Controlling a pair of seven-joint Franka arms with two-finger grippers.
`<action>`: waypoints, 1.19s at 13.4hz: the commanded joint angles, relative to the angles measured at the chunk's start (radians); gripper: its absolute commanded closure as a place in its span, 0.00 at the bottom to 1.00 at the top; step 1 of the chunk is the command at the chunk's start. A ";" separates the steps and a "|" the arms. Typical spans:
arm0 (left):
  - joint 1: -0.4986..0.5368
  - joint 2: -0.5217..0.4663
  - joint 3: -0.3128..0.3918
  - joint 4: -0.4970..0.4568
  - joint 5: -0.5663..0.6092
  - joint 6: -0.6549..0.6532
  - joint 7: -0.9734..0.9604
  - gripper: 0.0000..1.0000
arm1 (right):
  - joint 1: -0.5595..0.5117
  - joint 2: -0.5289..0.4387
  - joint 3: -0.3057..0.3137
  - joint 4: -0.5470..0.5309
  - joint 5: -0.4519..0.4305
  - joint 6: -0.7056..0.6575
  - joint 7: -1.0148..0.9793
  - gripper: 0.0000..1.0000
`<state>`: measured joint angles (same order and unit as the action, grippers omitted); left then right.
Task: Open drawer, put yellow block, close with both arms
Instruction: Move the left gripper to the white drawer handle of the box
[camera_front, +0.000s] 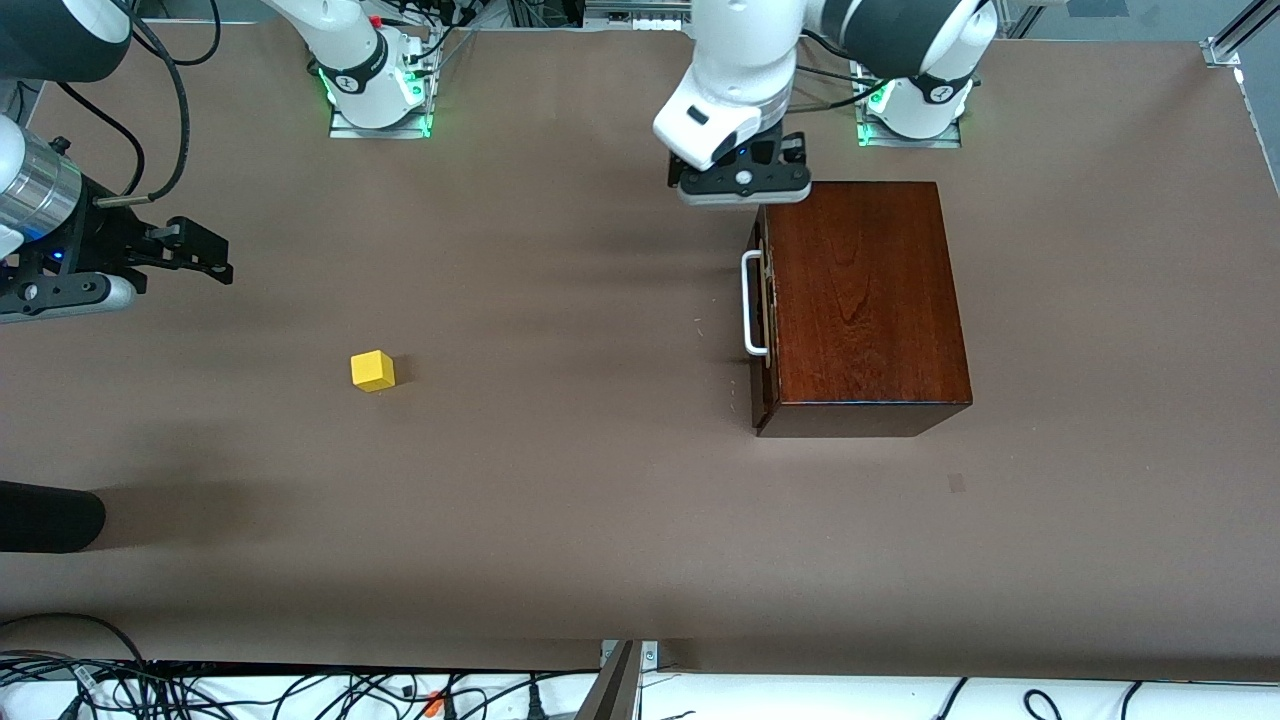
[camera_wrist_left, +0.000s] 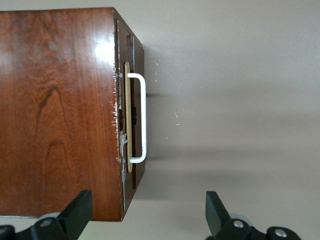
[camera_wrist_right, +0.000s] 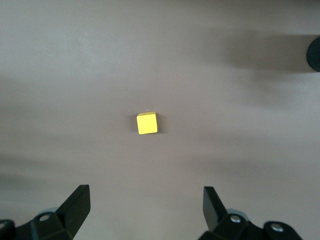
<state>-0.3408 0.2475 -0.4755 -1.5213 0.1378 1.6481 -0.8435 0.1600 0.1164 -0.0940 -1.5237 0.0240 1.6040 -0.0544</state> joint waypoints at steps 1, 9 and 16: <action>-0.020 0.076 0.000 0.036 0.077 0.028 -0.023 0.00 | -0.002 0.000 0.000 0.002 0.005 0.007 -0.001 0.00; -0.040 0.228 0.002 -0.008 0.225 0.122 -0.101 0.00 | -0.004 0.002 0.000 0.002 0.005 0.007 -0.001 0.00; -0.067 0.340 0.006 -0.008 0.364 0.141 -0.189 0.00 | -0.004 0.002 -0.001 0.002 0.005 0.007 -0.001 0.00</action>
<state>-0.4012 0.5721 -0.4737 -1.5366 0.4596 1.7835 -1.0106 0.1599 0.1204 -0.0946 -1.5238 0.0240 1.6053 -0.0543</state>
